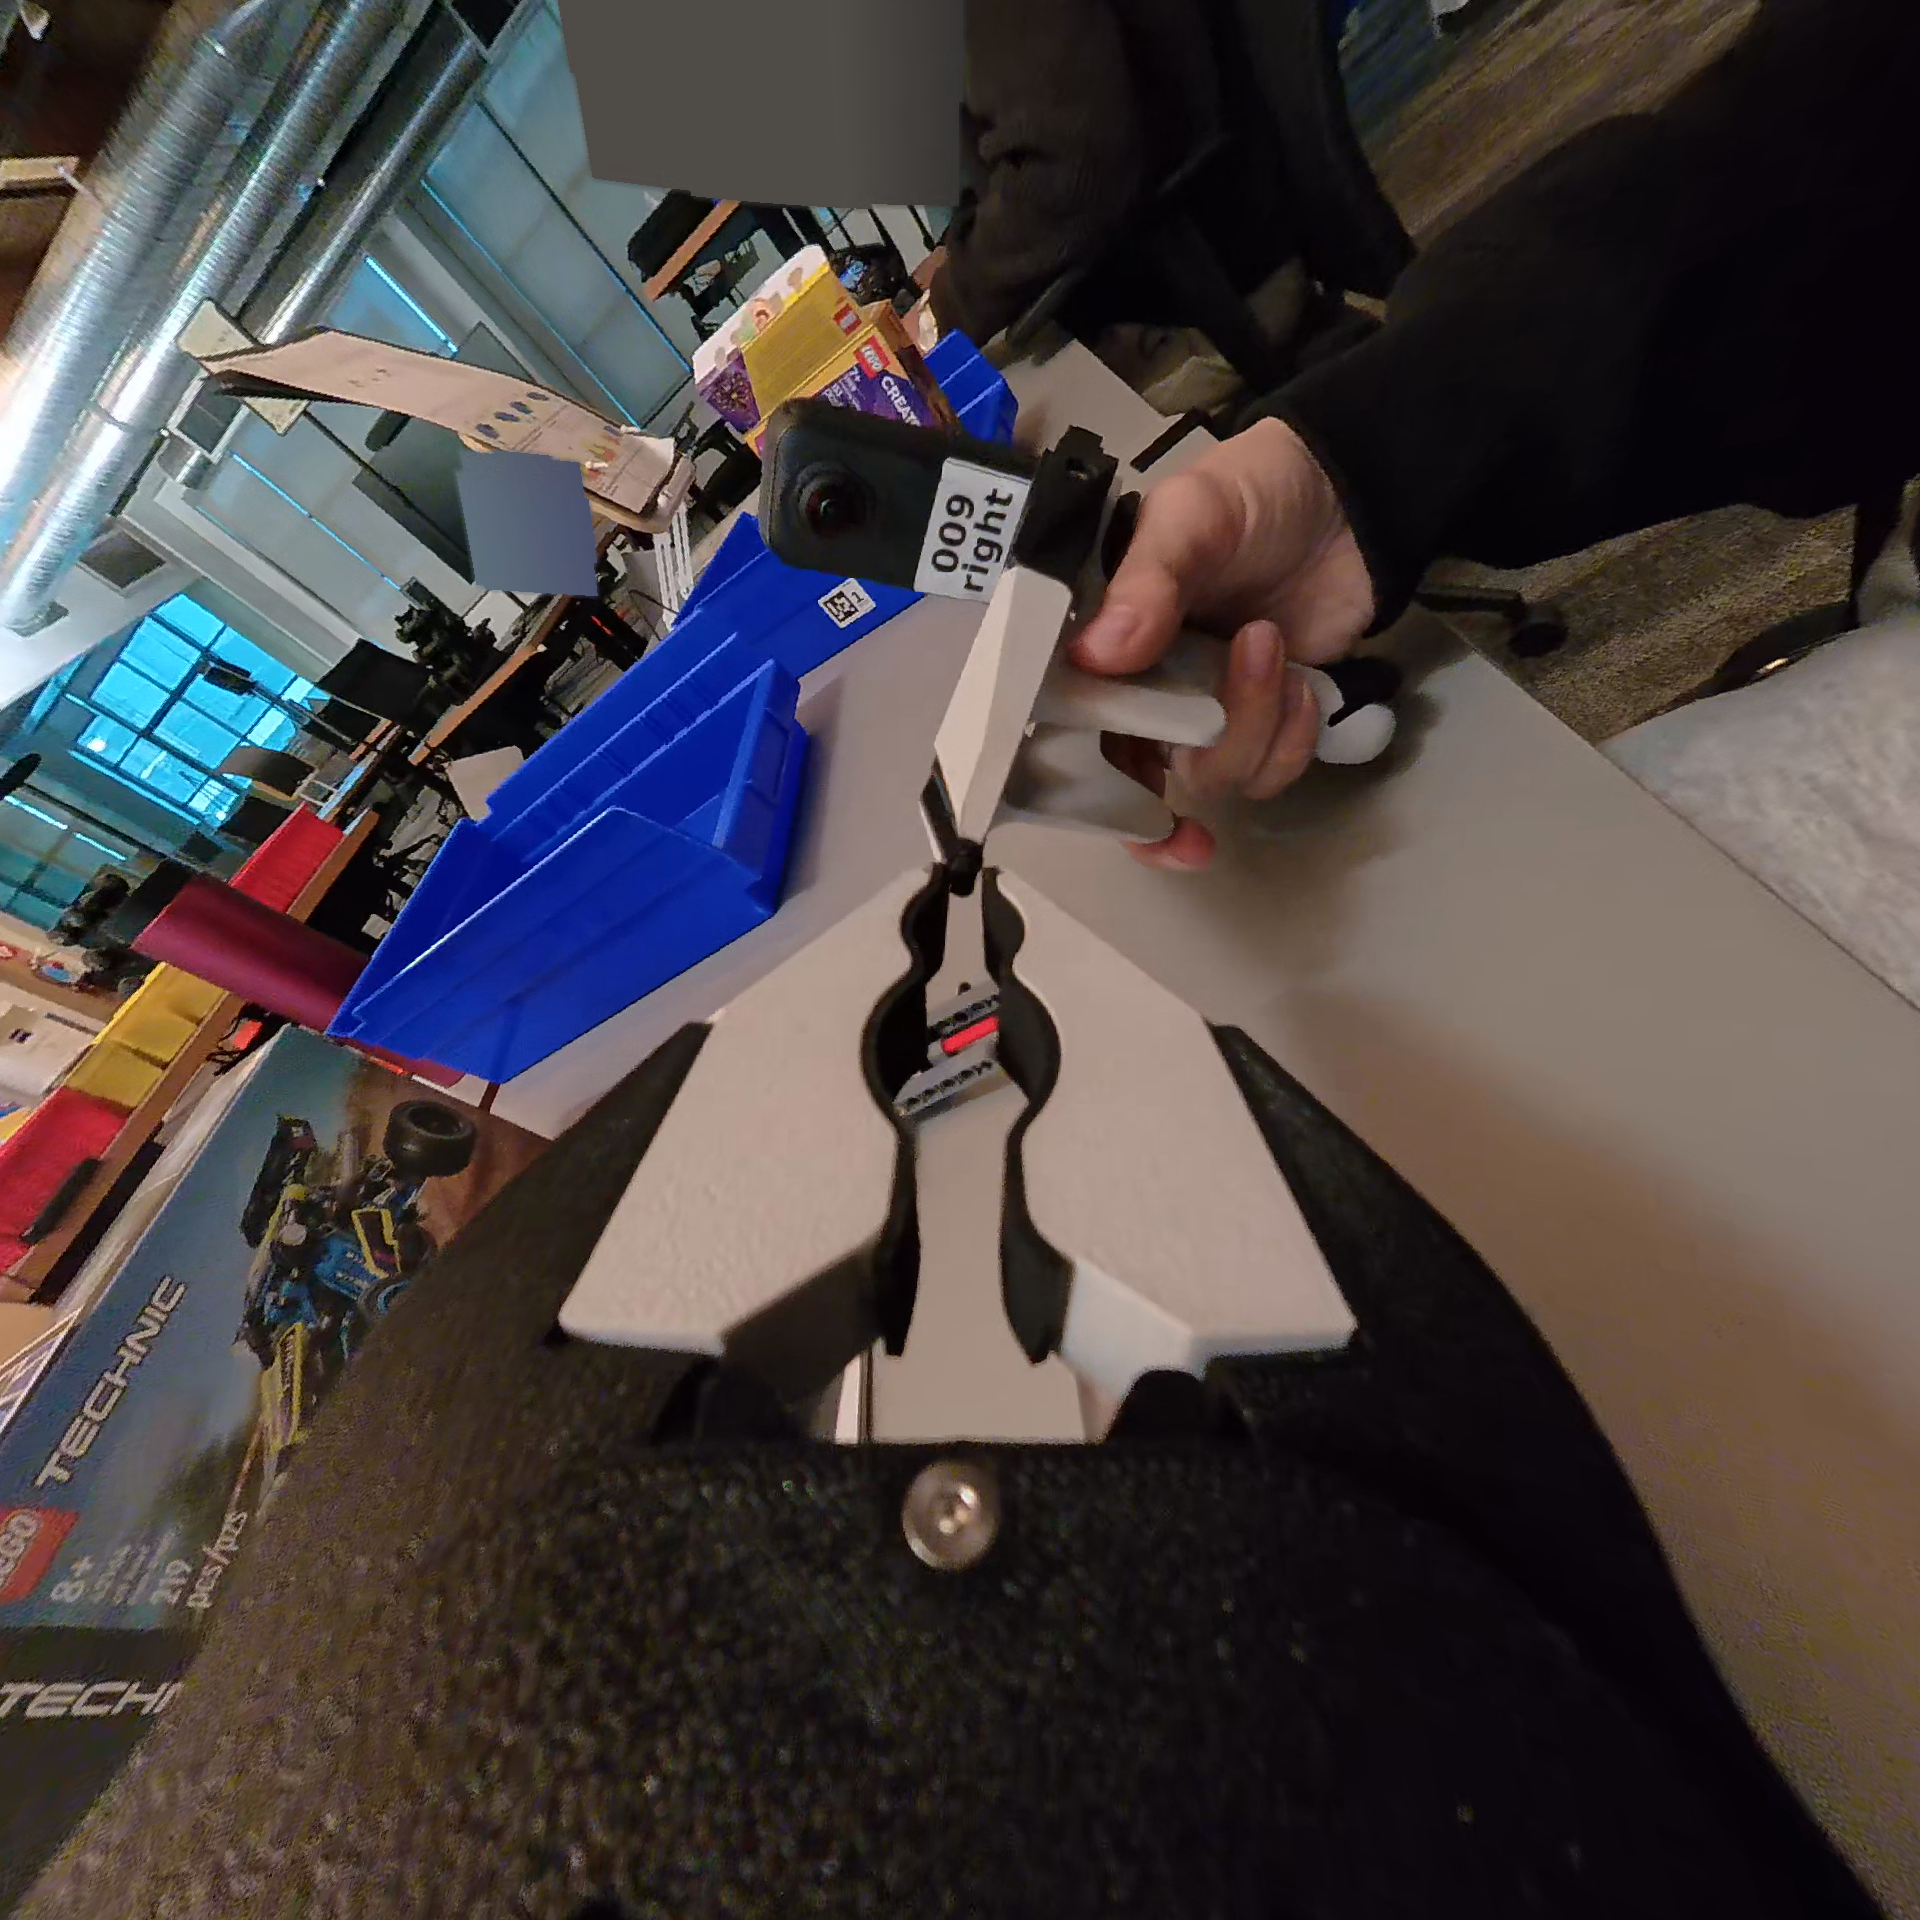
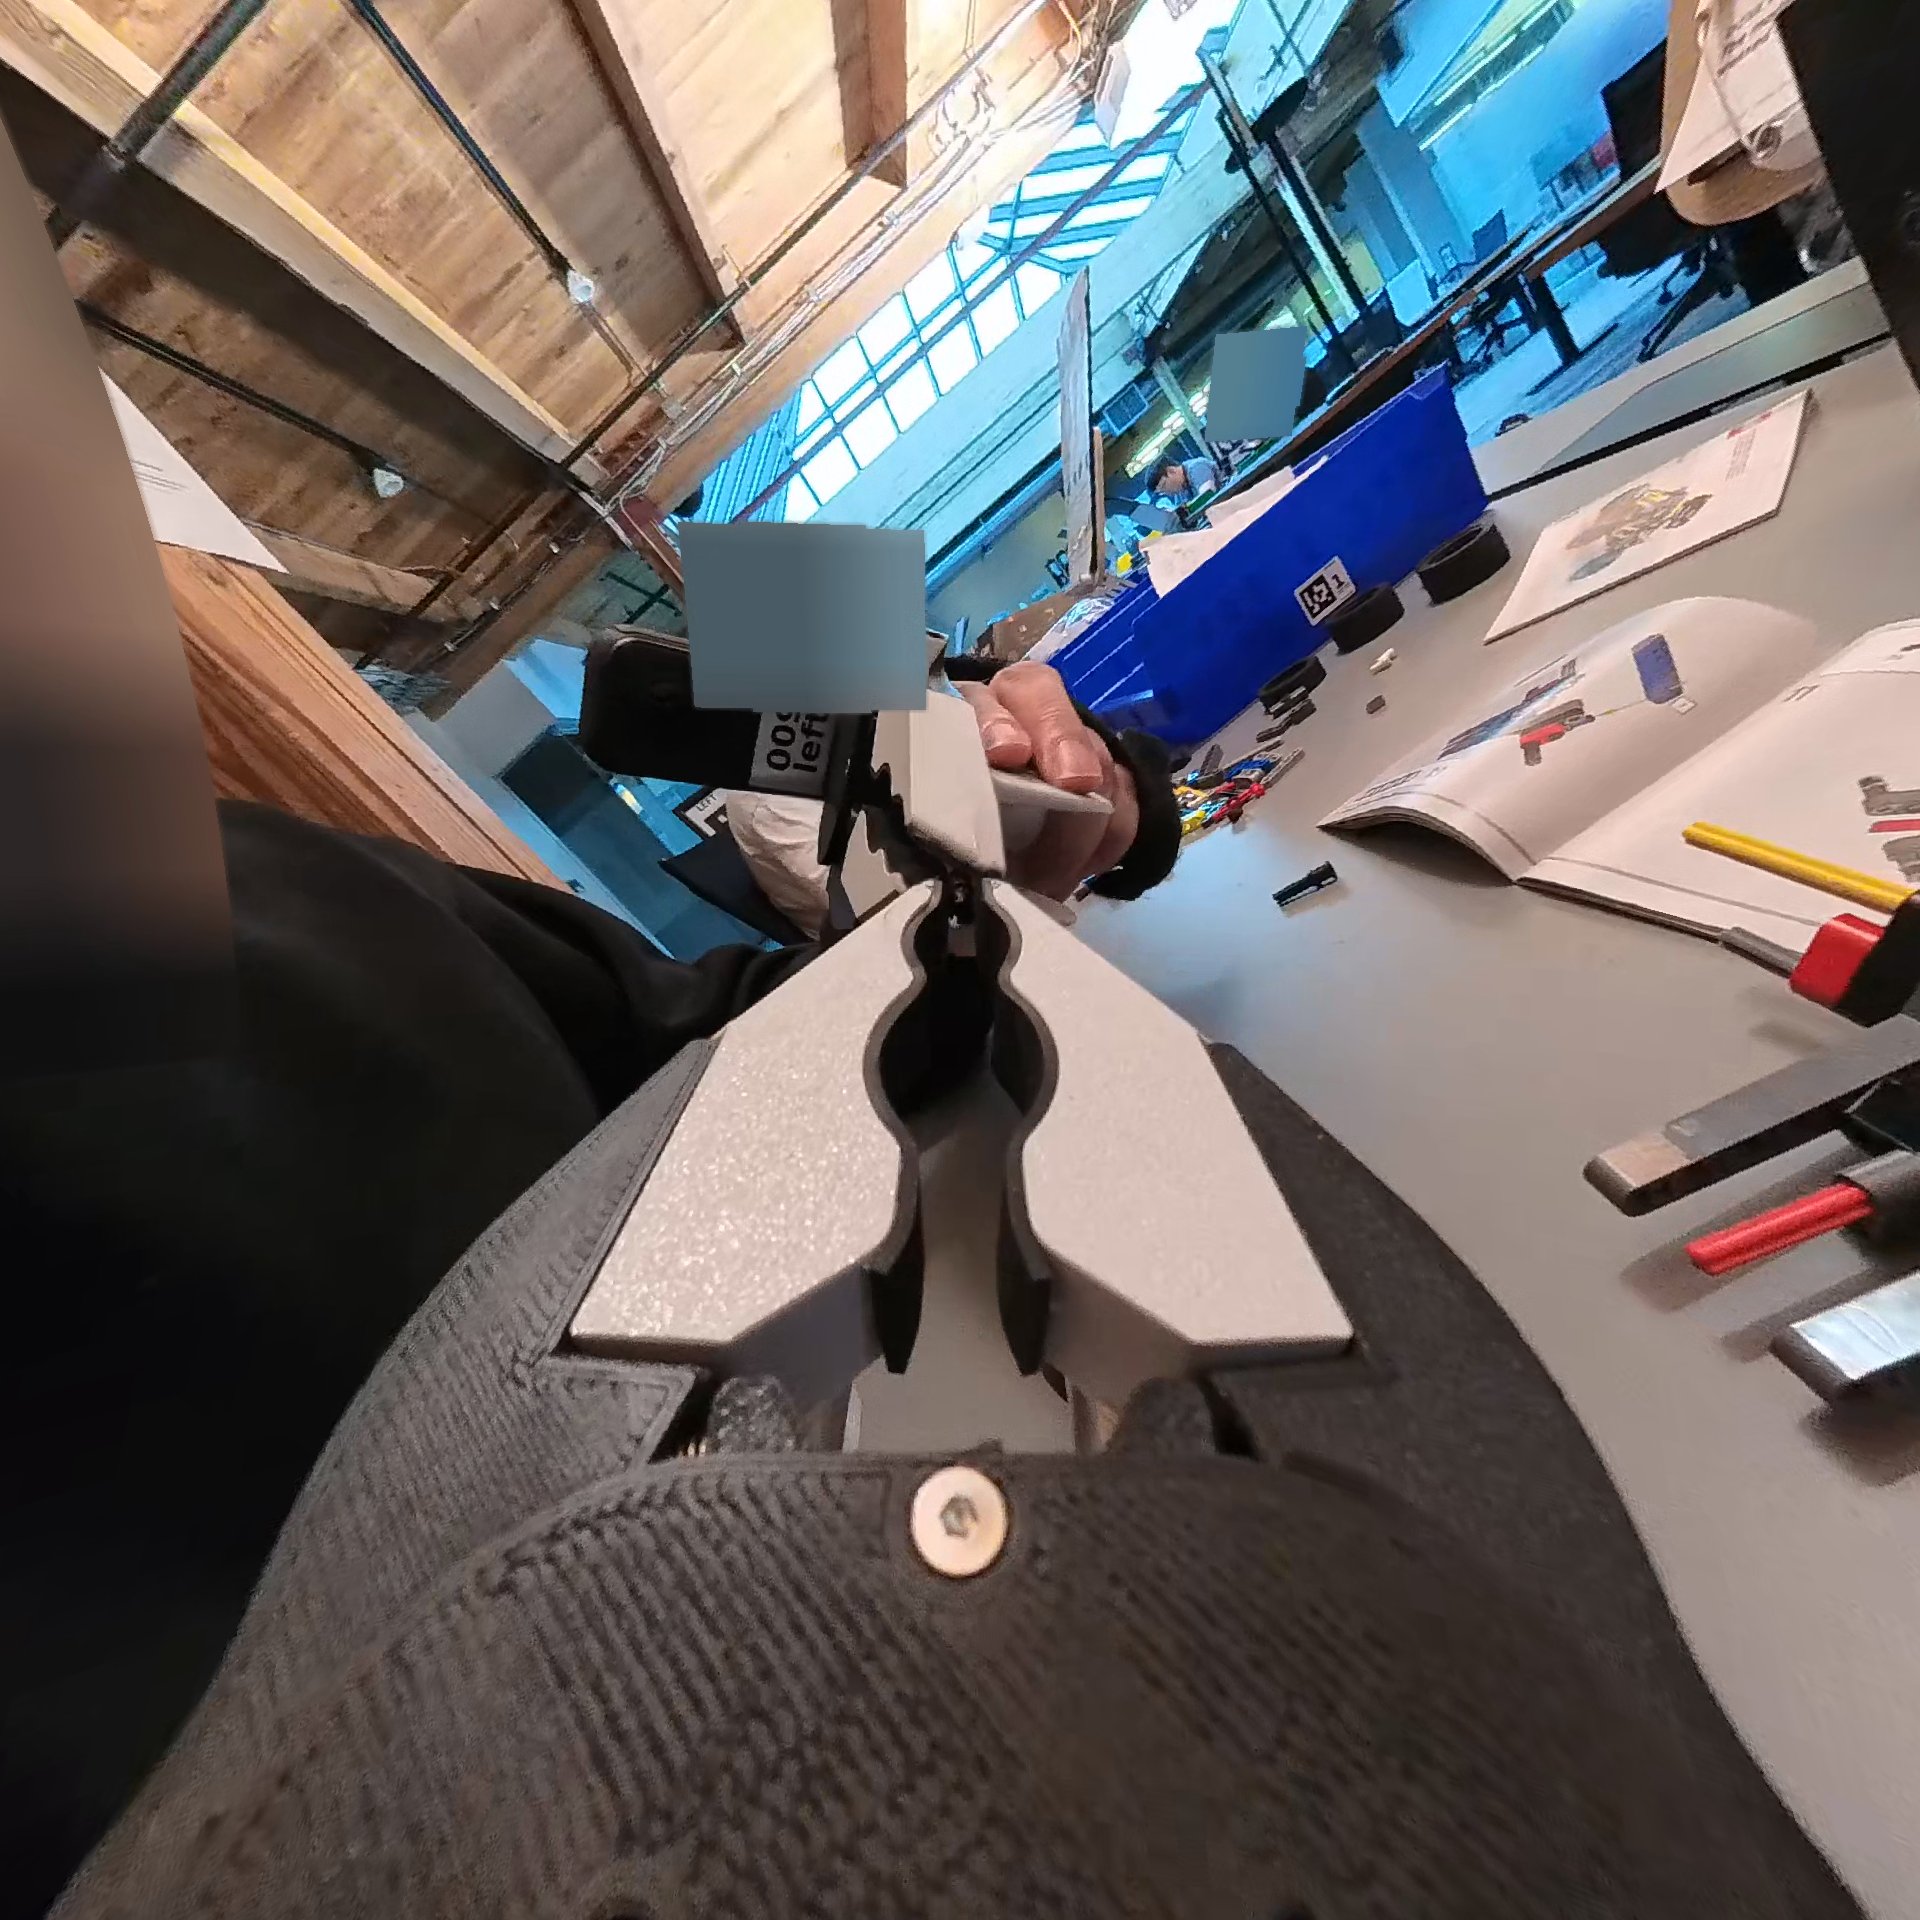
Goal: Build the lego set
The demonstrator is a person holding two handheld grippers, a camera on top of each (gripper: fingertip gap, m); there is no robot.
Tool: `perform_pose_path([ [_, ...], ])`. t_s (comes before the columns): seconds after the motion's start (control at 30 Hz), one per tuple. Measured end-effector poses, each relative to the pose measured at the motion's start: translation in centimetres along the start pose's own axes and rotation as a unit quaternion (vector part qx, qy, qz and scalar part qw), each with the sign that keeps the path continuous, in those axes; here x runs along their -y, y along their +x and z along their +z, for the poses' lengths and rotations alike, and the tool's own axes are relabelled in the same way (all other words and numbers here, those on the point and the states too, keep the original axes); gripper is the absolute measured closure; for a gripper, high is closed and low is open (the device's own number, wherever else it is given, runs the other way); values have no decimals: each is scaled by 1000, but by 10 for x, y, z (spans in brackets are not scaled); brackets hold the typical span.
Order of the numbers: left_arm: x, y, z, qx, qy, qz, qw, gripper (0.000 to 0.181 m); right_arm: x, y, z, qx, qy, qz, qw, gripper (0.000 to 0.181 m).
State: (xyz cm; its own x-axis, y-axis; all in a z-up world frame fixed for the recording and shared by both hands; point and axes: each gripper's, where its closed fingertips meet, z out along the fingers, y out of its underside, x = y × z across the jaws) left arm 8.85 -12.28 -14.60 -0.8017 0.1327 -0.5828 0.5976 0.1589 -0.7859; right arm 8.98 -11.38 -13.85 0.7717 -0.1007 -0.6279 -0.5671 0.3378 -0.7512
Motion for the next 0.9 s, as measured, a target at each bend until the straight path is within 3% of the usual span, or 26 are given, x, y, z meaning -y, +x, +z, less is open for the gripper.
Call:
perform_pose_path([
  [0.9,13,8,-4,-44,45,-46,997,178,-4,-13,0,68,0,65,996,179],
])
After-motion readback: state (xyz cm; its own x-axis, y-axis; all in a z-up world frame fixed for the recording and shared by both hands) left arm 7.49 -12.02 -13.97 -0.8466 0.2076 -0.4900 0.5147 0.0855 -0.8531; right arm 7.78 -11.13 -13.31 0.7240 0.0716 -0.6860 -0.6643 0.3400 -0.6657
